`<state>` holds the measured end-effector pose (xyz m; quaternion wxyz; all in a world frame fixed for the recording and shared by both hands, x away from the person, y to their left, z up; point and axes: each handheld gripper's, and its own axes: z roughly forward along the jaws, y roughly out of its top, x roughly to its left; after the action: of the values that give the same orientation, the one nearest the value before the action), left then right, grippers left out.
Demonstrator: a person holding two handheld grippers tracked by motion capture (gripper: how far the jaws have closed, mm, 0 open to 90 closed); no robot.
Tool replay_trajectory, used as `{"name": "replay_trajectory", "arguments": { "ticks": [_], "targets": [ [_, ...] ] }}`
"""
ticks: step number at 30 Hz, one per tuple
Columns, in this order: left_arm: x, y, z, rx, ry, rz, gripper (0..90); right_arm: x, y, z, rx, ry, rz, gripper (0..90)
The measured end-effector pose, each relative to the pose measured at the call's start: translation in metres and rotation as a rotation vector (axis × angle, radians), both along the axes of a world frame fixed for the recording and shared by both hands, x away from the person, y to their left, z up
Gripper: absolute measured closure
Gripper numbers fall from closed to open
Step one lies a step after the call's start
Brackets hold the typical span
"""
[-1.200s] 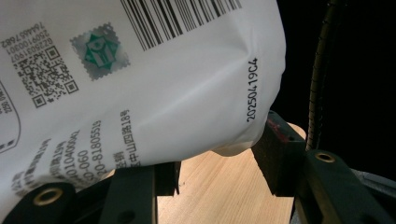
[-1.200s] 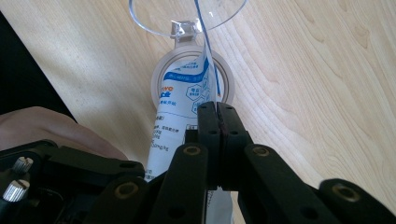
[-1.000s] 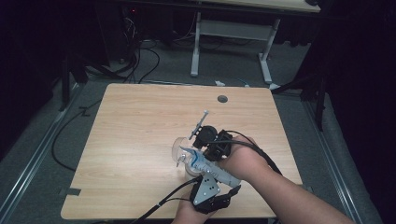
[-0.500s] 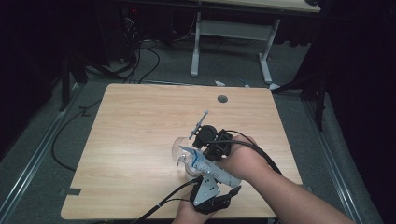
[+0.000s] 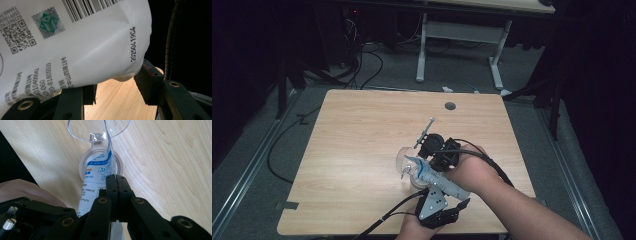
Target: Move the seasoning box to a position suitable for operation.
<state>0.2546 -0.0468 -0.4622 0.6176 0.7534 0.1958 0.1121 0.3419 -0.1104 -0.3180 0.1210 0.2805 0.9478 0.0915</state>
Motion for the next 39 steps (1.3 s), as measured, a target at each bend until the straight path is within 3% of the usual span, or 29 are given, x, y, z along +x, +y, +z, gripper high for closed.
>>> {"name": "replay_trajectory", "arguments": {
  "ticks": [17, 28, 39],
  "targets": [
    [0.000, 0.000, -0.004, 0.022, -0.013, -0.005, 54.9, -0.001, -0.002, -0.002, 0.008, 0.001, 0.001, 90.0],
    [-0.004, 0.003, -0.014, 0.045, -0.030, -0.018, 54.9, -0.004, -0.007, -0.007, 0.027, 0.016, -0.001, 89.9],
    [-0.004, 0.006, -0.025, 0.058, -0.021, -0.023, 54.7, -0.009, -0.010, -0.009, 0.044, 0.026, -0.012, 89.9]
  ]
}}
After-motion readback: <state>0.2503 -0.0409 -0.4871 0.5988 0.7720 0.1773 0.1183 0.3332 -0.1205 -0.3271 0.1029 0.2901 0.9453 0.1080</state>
